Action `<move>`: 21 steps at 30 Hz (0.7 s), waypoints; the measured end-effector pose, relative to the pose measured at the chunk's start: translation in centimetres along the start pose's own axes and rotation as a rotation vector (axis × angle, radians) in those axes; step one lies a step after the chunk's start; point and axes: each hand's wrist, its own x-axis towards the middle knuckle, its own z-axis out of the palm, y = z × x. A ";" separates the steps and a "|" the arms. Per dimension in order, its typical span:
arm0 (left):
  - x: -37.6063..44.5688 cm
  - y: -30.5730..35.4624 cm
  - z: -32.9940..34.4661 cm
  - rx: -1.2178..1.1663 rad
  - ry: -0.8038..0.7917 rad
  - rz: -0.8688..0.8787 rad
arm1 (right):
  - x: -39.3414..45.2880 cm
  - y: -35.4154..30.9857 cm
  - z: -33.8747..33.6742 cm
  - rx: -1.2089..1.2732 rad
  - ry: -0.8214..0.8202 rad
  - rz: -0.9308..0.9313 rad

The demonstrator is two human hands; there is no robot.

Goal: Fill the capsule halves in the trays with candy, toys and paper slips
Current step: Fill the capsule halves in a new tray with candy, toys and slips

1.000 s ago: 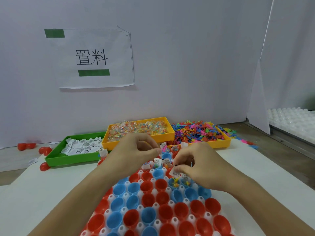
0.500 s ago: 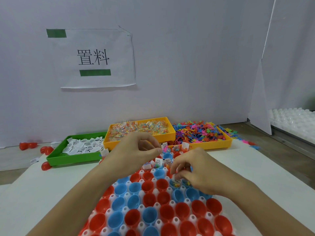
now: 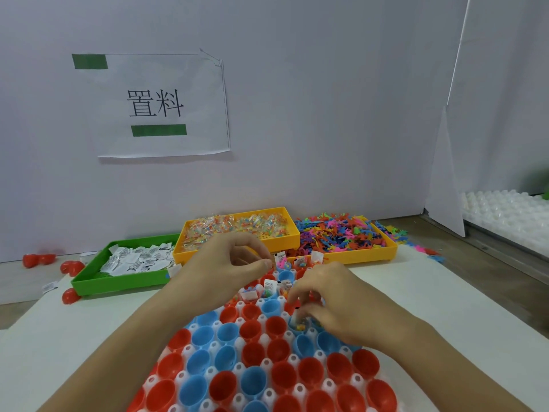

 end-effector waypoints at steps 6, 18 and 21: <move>0.1 -0.2 -0.1 0.009 0.004 0.001 | 0.0 0.1 -0.1 0.021 0.000 -0.003; 0.3 -0.5 -1.0 0.020 0.047 0.001 | 0.3 2.4 -1.3 0.074 0.277 0.045; 0.2 -1.2 -3.2 -0.022 0.165 -0.041 | 0.3 5.6 -1.9 0.052 0.415 0.183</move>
